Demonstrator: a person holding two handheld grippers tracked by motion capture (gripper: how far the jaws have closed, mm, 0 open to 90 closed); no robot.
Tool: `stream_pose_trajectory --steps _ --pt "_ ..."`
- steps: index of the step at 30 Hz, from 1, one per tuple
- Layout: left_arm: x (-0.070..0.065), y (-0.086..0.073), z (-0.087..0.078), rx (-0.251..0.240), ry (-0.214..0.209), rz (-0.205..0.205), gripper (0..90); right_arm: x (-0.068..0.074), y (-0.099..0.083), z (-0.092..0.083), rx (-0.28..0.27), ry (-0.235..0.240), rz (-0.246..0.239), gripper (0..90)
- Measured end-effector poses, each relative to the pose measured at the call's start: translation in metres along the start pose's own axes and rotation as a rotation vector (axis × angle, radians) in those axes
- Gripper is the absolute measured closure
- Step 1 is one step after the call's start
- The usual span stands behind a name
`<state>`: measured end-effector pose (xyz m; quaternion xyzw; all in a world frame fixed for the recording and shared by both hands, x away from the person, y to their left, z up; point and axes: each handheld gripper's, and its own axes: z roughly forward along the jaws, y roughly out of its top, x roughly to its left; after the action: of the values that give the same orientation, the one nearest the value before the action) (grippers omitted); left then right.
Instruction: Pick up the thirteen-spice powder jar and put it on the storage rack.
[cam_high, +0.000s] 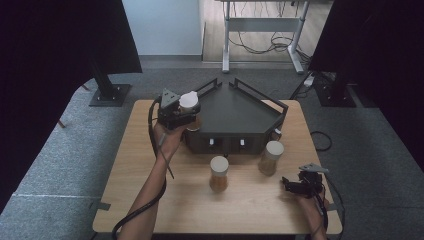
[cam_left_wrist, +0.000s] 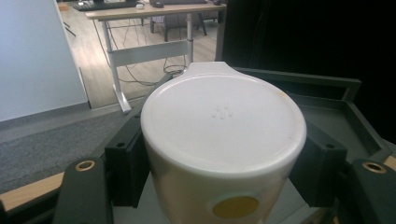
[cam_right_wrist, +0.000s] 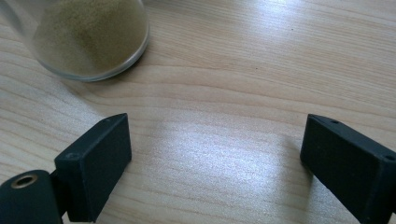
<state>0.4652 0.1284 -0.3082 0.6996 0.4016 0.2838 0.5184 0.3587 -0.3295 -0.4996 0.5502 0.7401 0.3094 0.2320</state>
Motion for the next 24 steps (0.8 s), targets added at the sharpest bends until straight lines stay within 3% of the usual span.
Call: stream_pose_trajectory --steps 18,24 --pt "0.005 -0.001 0.028 0.029 0.059 -0.01 30.7 0.0 0.0 0.0 0.0 0.004 -0.001 8.2" --pt "0.005 -0.005 0.036 0.05 0.058 -0.013 30.7 0.0 0.001 0.001 0.0 0.005 -0.002 8.1"
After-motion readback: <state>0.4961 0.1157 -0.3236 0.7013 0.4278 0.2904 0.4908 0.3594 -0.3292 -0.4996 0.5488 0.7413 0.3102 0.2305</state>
